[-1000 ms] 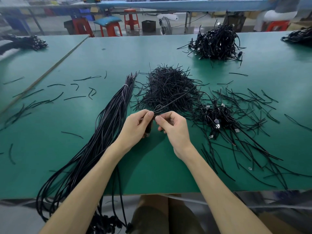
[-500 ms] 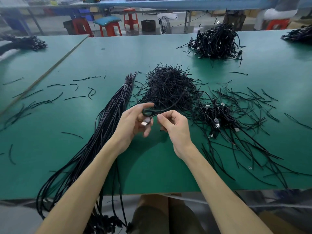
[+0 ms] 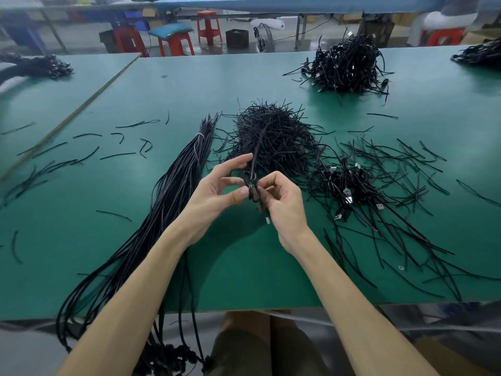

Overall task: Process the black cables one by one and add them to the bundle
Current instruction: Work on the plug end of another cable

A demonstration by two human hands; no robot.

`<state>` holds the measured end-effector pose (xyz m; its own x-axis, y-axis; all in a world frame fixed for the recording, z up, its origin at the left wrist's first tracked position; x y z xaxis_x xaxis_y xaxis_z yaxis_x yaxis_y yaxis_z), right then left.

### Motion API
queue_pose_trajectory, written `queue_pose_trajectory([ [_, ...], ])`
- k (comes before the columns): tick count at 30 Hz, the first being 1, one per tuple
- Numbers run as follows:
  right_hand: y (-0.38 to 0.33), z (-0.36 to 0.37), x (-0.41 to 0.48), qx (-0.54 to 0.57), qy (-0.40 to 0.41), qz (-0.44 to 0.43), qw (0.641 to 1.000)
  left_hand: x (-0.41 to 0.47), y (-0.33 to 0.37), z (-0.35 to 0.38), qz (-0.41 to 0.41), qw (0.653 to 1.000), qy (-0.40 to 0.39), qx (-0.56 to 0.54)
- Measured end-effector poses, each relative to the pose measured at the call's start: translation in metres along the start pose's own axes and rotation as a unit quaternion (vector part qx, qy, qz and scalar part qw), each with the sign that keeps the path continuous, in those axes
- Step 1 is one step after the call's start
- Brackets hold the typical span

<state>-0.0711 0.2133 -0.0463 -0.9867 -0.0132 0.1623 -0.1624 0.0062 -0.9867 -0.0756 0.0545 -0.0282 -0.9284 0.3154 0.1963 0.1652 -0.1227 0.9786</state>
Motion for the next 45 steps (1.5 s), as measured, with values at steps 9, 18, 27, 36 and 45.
queue_pose_trajectory([
  [9, -0.002, -0.001, 0.000, -0.005, -0.039, 0.028, 0.999, 0.002, 0.003, -0.001, 0.074, 0.985, 0.056, 0.143],
  [18, 0.002, -0.002, 0.002, -0.010, -0.055, 0.021, 0.998, -0.003, 0.009, 0.007, 0.163, 0.913, 0.102, 0.361],
  [27, 0.003, 0.000, 0.002, 0.010, -0.073, 0.029, 0.997, -0.008, 0.003, 0.012, 0.145, 0.928, 0.119, 0.321],
  [36, 0.001, 0.000, 0.000, 0.006, -0.085, 0.028, 0.996, -0.005, -0.003, 0.005, 0.010, 0.989, 0.100, 0.112],
  [45, 0.000, -0.002, 0.000, 0.039, -0.066, 0.033, 0.997, -0.004, 0.002, 0.005, -0.101, 0.986, -0.050, -0.124],
])
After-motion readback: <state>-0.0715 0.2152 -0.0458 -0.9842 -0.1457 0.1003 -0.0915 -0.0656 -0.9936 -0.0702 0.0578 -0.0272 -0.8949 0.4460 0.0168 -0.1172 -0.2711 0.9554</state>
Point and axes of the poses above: each hand's wrist, its own x-axis towards the middle knuckle, its own z-axis out of the palm, y = z × x, the point moved 3 cm from there along x, towards the middle knuckle, and after that the axes turned 7 degrees about -x, right-handed, at the moved point
